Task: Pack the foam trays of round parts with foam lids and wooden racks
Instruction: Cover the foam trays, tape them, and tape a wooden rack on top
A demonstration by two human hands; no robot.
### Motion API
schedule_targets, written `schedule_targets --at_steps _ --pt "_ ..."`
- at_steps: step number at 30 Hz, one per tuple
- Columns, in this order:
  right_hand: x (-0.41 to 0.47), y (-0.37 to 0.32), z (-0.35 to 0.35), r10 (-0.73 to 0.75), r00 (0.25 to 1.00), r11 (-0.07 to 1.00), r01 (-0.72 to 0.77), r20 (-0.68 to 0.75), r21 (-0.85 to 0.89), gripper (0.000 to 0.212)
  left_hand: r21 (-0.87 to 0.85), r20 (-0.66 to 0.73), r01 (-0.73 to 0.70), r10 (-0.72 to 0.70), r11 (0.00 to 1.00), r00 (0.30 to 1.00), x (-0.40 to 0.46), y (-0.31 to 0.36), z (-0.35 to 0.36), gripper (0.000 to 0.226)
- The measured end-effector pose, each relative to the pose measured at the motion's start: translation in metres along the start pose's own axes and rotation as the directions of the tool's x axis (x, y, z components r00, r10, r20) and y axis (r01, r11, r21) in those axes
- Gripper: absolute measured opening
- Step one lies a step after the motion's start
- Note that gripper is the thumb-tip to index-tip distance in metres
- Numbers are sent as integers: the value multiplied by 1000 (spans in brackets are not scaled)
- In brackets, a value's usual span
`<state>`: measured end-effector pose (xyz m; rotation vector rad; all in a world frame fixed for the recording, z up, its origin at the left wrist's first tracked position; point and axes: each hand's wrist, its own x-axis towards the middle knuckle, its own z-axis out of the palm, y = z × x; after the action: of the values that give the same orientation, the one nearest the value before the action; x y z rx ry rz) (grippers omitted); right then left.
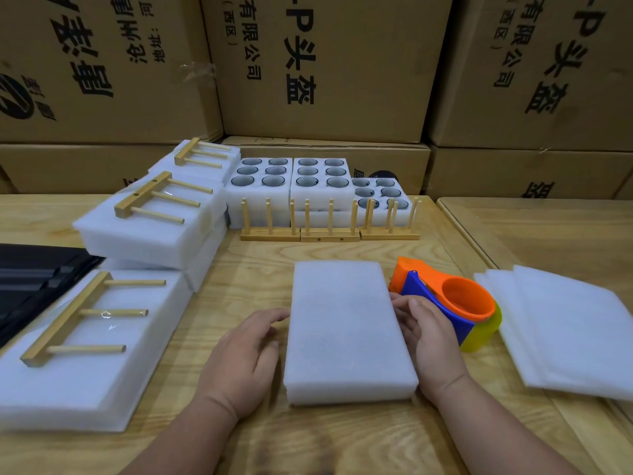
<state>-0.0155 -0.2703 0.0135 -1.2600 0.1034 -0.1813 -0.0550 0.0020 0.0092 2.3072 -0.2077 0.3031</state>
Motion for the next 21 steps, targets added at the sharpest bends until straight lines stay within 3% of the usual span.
schedule_targets --at_steps 21 --pt "-4 -8 4 32 999 997 -34 -27 -72 36 16 17 -2 2 1000 1000 0 5 -2 56"
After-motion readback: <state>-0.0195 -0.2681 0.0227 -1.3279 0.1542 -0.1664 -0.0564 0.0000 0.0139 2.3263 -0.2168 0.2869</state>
